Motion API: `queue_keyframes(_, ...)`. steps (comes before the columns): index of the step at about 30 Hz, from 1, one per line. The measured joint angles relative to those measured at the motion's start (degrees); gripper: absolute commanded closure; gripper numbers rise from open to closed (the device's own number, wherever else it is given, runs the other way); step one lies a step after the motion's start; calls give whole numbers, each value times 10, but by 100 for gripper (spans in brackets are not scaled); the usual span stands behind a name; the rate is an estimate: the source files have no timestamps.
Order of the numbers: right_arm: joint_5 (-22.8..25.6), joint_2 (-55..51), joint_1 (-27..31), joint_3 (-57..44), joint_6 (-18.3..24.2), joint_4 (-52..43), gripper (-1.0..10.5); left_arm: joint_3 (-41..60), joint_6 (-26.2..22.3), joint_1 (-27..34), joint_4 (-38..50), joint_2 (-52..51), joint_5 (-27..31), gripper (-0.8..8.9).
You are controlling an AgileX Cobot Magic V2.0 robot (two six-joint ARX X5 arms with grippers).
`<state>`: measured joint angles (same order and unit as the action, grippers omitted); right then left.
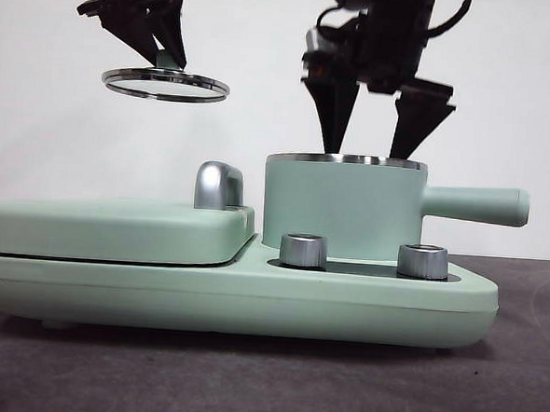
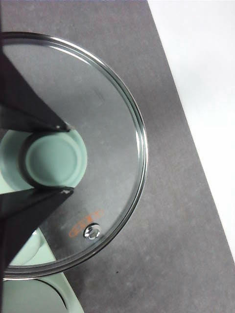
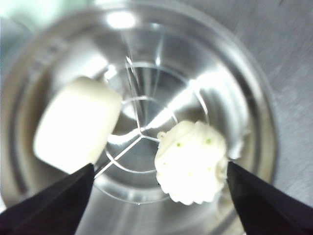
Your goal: Put the buns in a small steamer
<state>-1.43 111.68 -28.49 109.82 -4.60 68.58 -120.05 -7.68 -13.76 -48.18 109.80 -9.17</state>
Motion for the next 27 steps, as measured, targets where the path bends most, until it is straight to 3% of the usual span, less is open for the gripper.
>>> queue_keyframes(6,-8,-34,0,2,2,2,482,0,0,0,-1,0,0,795)
queue_keyframes(11,-14,-161,-6,3,3,80,482,0,12,-1,-1,0,-13,795)
queue_keyframes(18,-14,-276,-27,-21,3,83,482,0,15,-29,-1,0,-17,795)
queue_keyframes(23,-15,-394,-60,-115,-2,73,483,0,15,-58,-6,0,-23,795)
queue_keyframes(27,-15,-489,-93,-230,-30,-14,482,0,15,-83,-18,0,-25,795)
